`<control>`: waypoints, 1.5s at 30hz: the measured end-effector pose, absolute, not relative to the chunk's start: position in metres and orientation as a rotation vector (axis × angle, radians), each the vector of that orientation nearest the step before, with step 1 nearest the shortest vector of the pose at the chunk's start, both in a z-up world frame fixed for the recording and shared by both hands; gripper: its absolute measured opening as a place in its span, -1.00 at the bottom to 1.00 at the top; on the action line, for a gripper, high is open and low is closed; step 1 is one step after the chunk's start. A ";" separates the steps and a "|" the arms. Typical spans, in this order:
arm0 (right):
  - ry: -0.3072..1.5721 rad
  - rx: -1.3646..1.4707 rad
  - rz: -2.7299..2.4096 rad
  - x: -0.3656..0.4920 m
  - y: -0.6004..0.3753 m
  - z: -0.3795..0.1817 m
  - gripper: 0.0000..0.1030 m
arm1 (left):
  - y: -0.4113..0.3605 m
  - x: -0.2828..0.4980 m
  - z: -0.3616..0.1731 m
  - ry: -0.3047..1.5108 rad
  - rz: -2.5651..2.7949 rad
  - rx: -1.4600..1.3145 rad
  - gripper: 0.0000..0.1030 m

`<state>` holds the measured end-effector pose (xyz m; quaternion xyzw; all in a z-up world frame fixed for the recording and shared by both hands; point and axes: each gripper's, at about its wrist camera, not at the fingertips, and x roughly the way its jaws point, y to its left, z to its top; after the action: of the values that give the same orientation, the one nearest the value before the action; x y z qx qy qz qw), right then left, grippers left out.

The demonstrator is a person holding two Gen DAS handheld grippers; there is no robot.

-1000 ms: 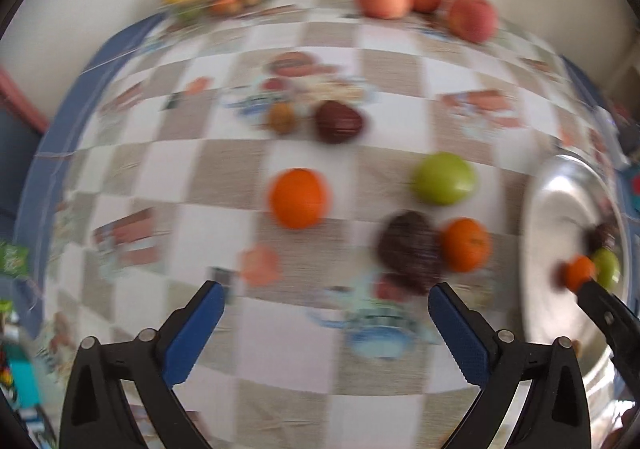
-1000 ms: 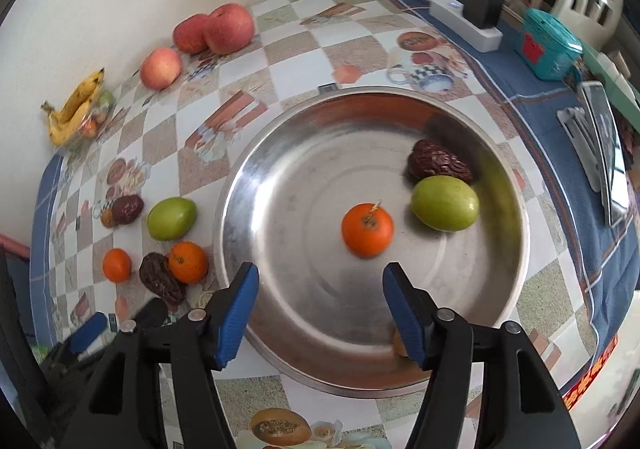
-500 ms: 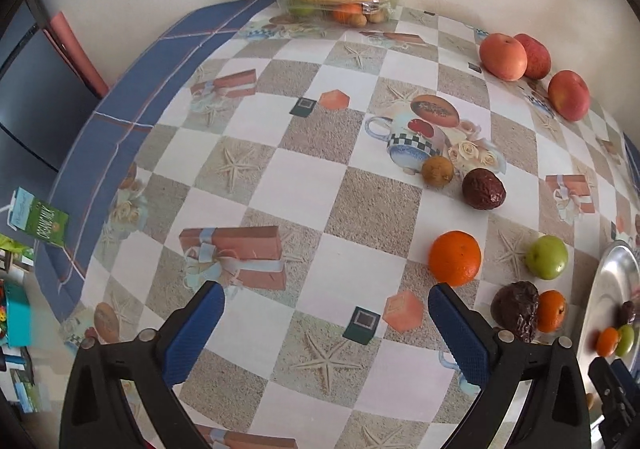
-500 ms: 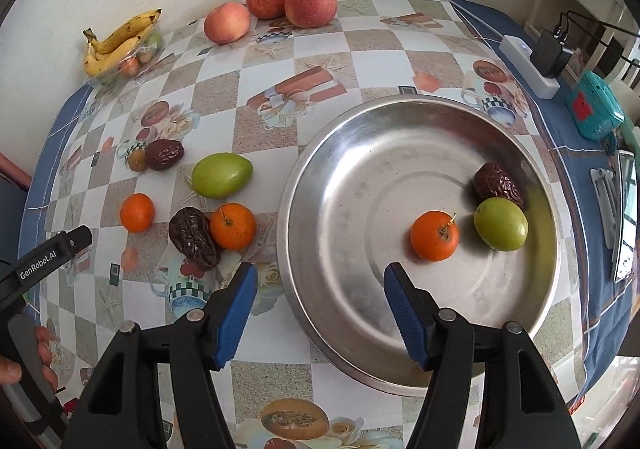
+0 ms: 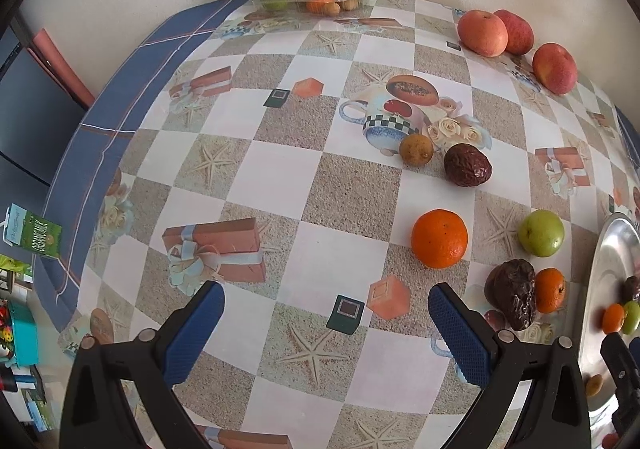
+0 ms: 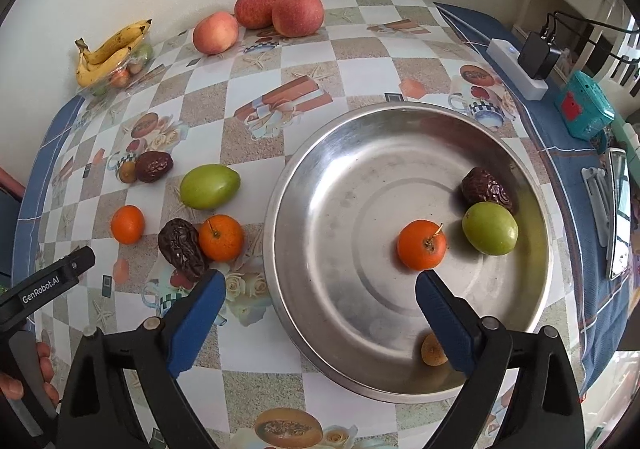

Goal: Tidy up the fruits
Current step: 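Withdraw both open tools from the steel bowl, then move the left tool to a mandarin while the right tool approaches another mandarin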

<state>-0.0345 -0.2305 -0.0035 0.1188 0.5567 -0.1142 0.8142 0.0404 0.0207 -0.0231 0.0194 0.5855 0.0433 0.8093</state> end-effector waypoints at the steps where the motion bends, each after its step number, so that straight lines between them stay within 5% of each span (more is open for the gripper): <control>1: 1.183 0.250 -0.242 -0.035 -0.230 -0.003 0.86 | 0.020 0.040 -0.023 1.251 0.090 0.044 1.00; 24: 1.095 0.316 -0.094 0.001 -0.195 0.004 0.85 | 0.011 0.074 -0.013 1.154 -0.029 -0.125 1.00; 34: 1.133 0.303 -0.097 0.013 -0.192 -0.010 0.10 | 0.009 0.079 -0.013 1.163 -0.130 -0.229 1.00; 38: 1.165 0.308 -0.083 0.016 -0.190 -0.018 -0.03 | 0.003 0.083 -0.025 1.194 -0.136 -0.226 0.95; 45: 1.241 0.292 -0.076 0.022 -0.185 -0.038 -0.11 | 0.002 0.086 -0.057 1.300 -0.134 -0.257 0.60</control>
<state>0.0225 -0.1851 -0.0384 0.1365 0.5792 -0.0354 0.8029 0.0859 0.0022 -0.0565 -0.1194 0.6029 -0.0620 0.7864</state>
